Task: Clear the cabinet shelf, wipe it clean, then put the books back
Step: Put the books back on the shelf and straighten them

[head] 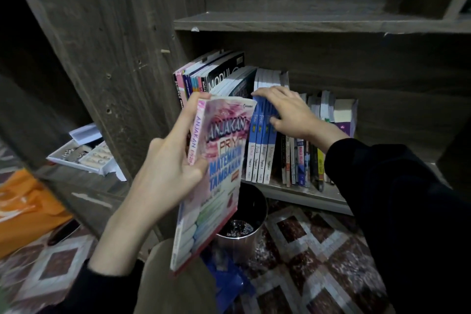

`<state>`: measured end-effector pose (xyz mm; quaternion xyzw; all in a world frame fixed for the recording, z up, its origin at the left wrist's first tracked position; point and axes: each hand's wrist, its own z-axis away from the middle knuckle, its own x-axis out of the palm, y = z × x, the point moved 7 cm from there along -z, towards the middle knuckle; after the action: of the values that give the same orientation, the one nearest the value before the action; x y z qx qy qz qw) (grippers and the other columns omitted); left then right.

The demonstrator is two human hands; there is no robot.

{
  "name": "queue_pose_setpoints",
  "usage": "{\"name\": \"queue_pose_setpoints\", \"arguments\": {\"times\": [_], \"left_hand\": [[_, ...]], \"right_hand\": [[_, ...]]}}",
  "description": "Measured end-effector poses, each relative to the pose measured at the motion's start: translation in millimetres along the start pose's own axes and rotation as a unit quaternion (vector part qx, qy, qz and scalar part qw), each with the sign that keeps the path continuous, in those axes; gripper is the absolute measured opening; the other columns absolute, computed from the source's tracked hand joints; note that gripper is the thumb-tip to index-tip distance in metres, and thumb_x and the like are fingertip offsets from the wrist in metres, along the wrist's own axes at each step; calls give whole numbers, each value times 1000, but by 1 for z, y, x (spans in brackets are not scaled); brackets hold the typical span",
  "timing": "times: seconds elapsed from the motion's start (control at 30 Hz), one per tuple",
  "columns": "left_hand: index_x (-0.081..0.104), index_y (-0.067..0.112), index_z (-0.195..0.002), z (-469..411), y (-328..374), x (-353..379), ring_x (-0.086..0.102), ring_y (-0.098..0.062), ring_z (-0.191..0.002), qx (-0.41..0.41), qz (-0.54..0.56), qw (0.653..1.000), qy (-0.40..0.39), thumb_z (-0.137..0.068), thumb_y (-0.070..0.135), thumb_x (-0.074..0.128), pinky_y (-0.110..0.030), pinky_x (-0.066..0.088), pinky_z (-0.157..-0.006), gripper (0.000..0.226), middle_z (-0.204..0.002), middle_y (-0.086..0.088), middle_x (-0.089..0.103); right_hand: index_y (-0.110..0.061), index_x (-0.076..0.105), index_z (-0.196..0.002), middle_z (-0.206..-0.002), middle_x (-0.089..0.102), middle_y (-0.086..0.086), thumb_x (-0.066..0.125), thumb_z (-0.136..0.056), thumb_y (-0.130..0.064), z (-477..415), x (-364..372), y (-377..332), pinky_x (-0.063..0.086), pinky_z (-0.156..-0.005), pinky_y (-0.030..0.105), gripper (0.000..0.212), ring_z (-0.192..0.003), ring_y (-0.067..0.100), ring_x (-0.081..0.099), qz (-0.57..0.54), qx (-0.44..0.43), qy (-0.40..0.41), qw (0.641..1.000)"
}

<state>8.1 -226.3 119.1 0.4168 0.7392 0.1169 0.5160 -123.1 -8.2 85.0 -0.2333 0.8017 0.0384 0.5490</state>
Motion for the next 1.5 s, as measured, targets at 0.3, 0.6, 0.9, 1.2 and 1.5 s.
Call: {"name": "queue_pose_setpoints", "arguments": {"times": [0.3, 0.6, 0.9, 1.2, 1.5], "left_hand": [[16, 49, -146, -17, -1, -6, 58, -7, -53, -21, -24, 999, 26, -80, 6, 64, -18, 40, -60, 92, -65, 8, 67], [19, 51, -142, -17, 2, -14, 58, -5, -56, 2, -46, 998, 36, -77, 1, 62, -18, 31, -55, 93, -63, 7, 65], [13, 53, -145, -31, 0, 19, 59, -7, -56, 26, 12, 999, 36, -83, 8, 63, -24, 47, -75, 91, -73, 8, 70], [5, 42, -148, -66, -37, 93, 56, -23, -46, 18, 83, 983, 161, -90, 4, 55, -36, 52, -49, 86, -71, -12, 65], [7, 31, -153, -79, -79, 135, 50, -18, -41, -36, 27, 991, 129, -96, 14, 52, -20, 32, -42, 74, -54, -3, 52]], "right_hand": [[-29, 33, -142, -142, 40, -3, 56, -83, -8, 0, 4, 4, 20, -110, 37, 66, -135, 17, 27, -15, 9, 4, 1000], [-31, 32, -141, -142, 40, -2, 55, -82, -9, 0, 4, 6, 20, -111, 39, 67, -135, 18, 27, -22, 13, 2, 1000], [-29, 32, -143, -142, 39, -1, 55, -84, -8, 3, 0, -1, 18, -112, 37, 66, -135, 17, 26, -30, 18, 3, 999], [-28, 35, -141, -138, 43, -2, 56, -81, -9, 2, 1, -2, 17, -111, 35, 67, -133, 15, 28, -33, 12, 22, 999], [-26, 35, -140, -138, 42, -2, 56, -79, -9, -2, 7, -7, 18, -111, 37, 67, -133, 16, 27, -30, -3, 23, 999]]}}
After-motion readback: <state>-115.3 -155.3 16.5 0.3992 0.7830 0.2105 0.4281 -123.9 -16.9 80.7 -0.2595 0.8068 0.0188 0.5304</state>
